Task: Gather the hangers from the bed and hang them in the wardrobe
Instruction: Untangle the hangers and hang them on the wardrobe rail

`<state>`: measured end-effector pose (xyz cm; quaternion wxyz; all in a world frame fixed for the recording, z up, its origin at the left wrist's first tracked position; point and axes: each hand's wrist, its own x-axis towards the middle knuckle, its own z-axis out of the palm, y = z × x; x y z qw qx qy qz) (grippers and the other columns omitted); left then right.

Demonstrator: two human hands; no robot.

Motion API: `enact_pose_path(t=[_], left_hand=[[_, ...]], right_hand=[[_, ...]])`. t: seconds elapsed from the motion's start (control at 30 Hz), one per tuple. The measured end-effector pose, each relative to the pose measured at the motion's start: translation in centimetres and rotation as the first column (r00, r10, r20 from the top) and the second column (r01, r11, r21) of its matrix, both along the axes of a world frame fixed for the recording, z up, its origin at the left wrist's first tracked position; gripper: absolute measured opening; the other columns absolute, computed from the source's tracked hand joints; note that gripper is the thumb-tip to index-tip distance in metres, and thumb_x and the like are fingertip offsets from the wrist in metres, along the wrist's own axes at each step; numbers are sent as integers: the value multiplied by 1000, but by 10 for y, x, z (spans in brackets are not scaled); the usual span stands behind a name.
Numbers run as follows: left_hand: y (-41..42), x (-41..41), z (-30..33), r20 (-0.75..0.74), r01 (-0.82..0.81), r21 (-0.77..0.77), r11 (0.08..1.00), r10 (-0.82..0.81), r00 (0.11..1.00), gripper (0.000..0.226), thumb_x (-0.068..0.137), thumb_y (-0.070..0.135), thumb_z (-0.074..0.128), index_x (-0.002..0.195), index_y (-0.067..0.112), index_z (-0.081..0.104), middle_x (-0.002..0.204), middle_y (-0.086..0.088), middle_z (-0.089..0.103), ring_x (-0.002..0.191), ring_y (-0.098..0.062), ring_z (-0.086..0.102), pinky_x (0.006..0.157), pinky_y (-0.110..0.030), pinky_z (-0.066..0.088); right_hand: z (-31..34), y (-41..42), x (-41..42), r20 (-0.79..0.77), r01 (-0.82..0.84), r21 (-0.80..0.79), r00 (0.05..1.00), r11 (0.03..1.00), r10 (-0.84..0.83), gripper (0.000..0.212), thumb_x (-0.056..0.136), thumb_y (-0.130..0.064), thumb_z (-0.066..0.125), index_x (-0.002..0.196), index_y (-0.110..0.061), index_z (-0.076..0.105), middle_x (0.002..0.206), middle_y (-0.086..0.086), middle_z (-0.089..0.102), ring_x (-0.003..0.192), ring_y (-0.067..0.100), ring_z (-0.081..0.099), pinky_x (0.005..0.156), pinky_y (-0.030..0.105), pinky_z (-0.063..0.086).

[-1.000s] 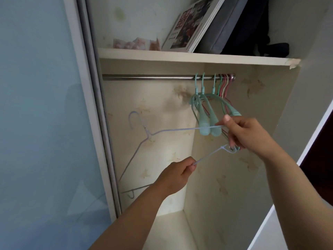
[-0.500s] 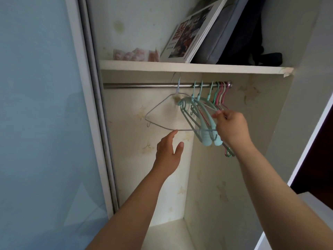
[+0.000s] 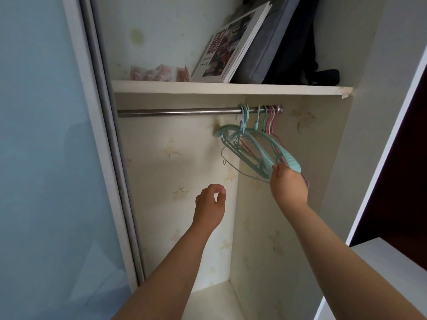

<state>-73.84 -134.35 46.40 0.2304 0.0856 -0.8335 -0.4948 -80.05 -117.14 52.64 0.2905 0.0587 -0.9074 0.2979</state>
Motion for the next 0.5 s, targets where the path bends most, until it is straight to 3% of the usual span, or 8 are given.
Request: enact_pose_path(t=[0.13, 0.23, 0.37, 0.43, 0.5], left_hand=[[6, -2, 1, 24, 26, -30, 999, -25, 999, 19, 101, 28, 39, 107, 29, 57, 114, 13, 50, 113, -14, 42, 87, -24, 31], [8, -5, -4, 19, 45, -25, 999, -44, 999, 20, 100, 27, 40, 107, 26, 59, 116, 10, 54, 106, -12, 46, 85, -23, 33], [17, -7, -20, 45, 80, -36, 996, -78, 996, 20, 100, 27, 41, 107, 25, 59, 120, 7, 58, 114, -15, 48, 87, -21, 33], [29, -4, -26, 76, 105, -20, 994, -103, 992, 19, 100, 26, 42, 107, 26, 60, 117, 9, 56, 109, -12, 49, 84, -20, 33], [41, 1, -32, 108, 138, -20, 990, -135, 985, 17, 98, 23, 44, 100, 31, 59, 112, 14, 54, 105, -10, 48, 82, -20, 33]], right_hand=[[5, 15, -10, 61, 111, -103, 993, 988, -106, 35, 102, -21, 32, 108, 1, 59, 101, 29, 64, 92, 44, 60, 74, 39, 45], [1, 22, -18, 76, 130, -142, 990, 981, -121, 36, 101, -24, 34, 106, -1, 61, 96, 26, 66, 91, 42, 61, 76, 38, 45], [-15, 33, -19, 98, -33, -413, 992, 910, 81, 29, 96, -22, 39, 116, -16, 58, 73, 3, 66, 68, 28, 64, 65, 32, 49], [-25, 42, -14, 63, -129, -520, 980, 845, 188, 31, 94, -20, 44, 124, -21, 51, 90, 5, 64, 56, 23, 62, 55, 31, 54], [-38, 55, -6, 20, -198, -546, 968, 814, 249, 37, 93, -24, 51, 130, -26, 47, 114, 7, 55, 60, 23, 66, 50, 28, 53]])
